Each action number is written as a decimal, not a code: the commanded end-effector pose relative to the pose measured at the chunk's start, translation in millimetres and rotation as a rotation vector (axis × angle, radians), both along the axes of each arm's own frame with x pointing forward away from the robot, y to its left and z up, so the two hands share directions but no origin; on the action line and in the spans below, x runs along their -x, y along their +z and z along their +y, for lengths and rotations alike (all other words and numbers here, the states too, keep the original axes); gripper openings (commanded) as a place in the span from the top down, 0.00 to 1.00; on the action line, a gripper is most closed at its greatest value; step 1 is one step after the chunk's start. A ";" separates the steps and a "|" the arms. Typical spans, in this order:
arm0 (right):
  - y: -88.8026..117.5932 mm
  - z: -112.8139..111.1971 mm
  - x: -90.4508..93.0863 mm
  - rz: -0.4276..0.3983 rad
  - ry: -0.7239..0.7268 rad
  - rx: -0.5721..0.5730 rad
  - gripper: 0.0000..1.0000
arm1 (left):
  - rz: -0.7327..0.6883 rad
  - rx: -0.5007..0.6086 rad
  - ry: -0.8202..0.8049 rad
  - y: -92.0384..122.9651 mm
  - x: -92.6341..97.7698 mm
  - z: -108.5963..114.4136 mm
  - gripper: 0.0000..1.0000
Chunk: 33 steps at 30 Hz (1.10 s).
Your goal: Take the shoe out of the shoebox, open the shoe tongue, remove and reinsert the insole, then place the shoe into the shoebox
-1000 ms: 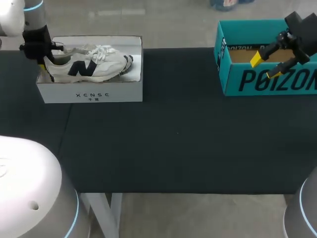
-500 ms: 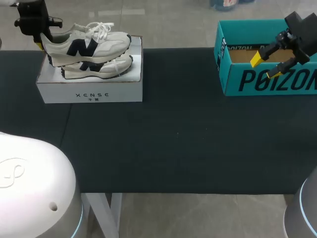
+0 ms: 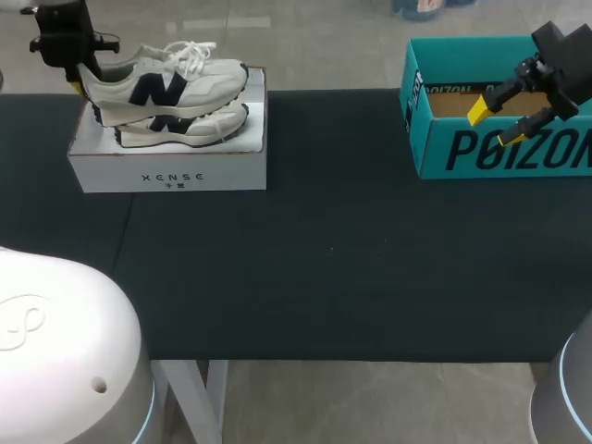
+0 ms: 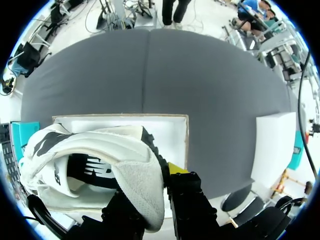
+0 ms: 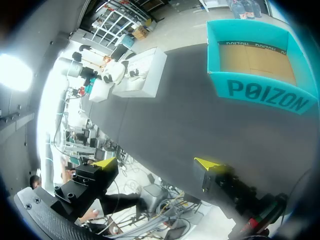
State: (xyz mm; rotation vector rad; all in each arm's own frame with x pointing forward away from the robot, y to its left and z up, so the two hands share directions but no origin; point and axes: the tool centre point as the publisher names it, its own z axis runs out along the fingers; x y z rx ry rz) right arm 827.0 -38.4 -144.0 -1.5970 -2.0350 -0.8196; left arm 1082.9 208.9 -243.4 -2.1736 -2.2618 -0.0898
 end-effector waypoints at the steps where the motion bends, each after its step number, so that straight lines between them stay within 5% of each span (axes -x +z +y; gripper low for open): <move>1: -0.7 0.1 -0.8 0.001 0.000 0.002 0.00 | -0.041 -0.041 0.031 15.6 23.8 -40.3 1.00; 11: -0.7 0.1 -0.8 0.001 0.000 0.002 0.00 | -0.155 -0.004 -0.071 37.9 73.7 -140.3 1.00; 18: -0.7 0.1 -0.8 0.001 0.000 0.002 0.00 | -0.157 -0.017 -0.147 25.0 112.6 -197.8 1.00; 24: -0.7 0.1 -0.8 0.001 0.000 0.002 0.00 | -0.181 0.005 -0.167 -5.4 145.6 -229.0 1.00; 33: -0.7 0.1 -0.8 0.001 0.000 0.002 0.00 | -0.127 0.070 -0.188 -67.6 166.6 -262.4 1.00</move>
